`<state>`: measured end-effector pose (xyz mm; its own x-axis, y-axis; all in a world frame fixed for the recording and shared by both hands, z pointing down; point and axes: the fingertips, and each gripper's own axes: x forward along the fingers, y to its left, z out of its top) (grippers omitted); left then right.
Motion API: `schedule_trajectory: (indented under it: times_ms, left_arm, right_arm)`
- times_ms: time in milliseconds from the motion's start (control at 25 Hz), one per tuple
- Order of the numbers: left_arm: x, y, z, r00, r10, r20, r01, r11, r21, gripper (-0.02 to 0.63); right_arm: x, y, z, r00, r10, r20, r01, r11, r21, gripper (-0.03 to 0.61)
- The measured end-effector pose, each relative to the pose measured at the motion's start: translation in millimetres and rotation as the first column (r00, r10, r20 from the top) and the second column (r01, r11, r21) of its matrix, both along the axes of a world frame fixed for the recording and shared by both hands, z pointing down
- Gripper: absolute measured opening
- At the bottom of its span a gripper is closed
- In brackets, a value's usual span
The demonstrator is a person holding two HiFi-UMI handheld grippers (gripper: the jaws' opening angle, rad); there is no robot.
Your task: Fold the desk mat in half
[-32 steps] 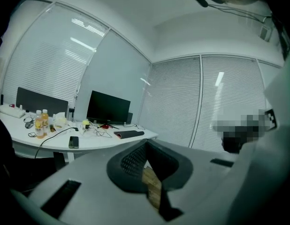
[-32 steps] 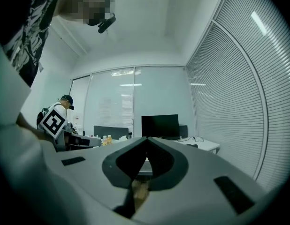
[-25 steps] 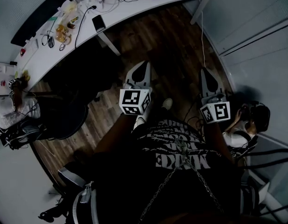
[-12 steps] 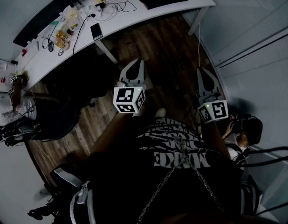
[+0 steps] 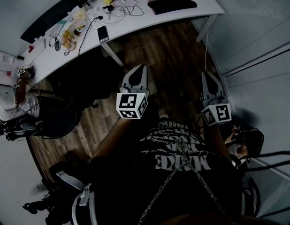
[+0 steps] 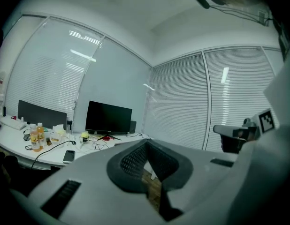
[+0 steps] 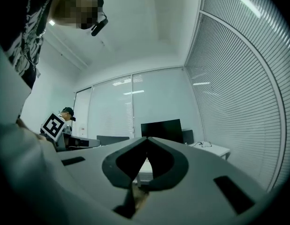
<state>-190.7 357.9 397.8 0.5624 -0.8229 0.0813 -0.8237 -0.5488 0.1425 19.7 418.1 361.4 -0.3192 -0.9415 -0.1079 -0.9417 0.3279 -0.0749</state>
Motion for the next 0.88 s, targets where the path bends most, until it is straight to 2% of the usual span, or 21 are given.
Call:
schedule_trajectory:
  times_ms: [280, 680, 880]
  left_arm:
    - [15, -31, 14, 1.000, 0.022, 0.007, -0.022, 0.999, -0.037, -0.012]
    - [57, -112, 9, 0.993, 0.118, -0.019, -0.118, 0.993, -0.028, -0.012]
    - [63, -159, 0, 0.989, 0.148, -0.021, -0.149, 0.989, -0.013, -0.012]
  right_arm:
    - [11, -27, 11, 1.000, 0.020, 0.005, -0.020, 1.000, -0.023, -0.002]
    - [35, -91, 7, 0.995, 0.092, -0.032, -0.093, 0.996, -0.014, -0.002]
    - [39, -131, 3, 0.993, 0.117, -0.033, -0.118, 0.993, -0.020, -0.002]
